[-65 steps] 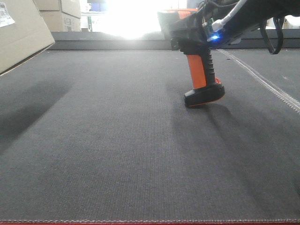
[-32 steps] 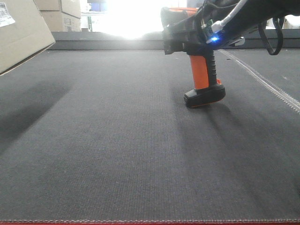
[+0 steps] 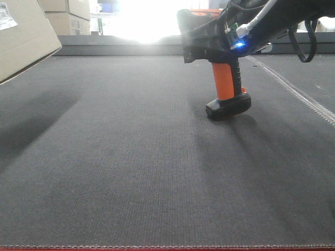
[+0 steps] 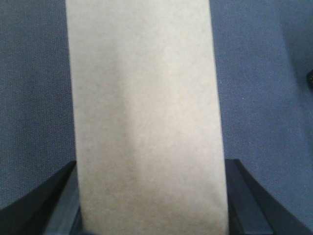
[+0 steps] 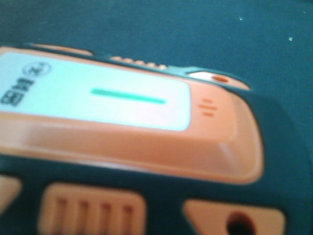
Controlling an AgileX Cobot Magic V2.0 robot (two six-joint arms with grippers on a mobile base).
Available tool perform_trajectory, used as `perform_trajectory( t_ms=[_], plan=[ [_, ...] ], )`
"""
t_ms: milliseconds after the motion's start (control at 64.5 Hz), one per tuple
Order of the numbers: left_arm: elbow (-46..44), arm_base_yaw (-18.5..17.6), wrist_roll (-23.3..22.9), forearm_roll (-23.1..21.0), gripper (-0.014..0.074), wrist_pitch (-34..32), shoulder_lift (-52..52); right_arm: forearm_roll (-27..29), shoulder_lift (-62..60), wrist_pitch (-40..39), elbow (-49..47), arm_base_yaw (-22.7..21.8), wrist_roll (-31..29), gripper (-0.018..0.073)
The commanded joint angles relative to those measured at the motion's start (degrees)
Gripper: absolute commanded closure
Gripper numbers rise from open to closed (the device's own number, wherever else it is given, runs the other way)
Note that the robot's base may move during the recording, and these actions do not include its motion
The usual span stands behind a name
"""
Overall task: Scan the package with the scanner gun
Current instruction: 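Set the scanner upright on the belt and open the right gripper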
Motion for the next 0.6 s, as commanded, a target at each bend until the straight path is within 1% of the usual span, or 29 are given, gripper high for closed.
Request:
perform_trajectory(
  t_ms=[0,232,388,589],
  plan=[
    [-0.1,-0.2,-0.2,-1.0,0.0708,-0.7,-0.6,-0.5,-0.5,0.0,-0.2,-1.1,-0.3,0.0104],
    [-0.1,-0.2,-0.2,-1.1,0.0708,-0.7,-0.7,-0.5,-0.5,2.3,-0.2,-3.5,-0.3,0.0104],
    [-0.1,-0.2,-0.2,-1.1,0.0708,-0.7,-0.7,-0.6,-0.5,4.4,-0.2,-3.5,-0.3,0.0104],
    [-0.1,-0.2,-0.2,-1.6,0.0708,-0.7,-0.7,-0.6,-0.5,4.7,-0.2,-3.7,-0.3,0.0104]
  ],
)
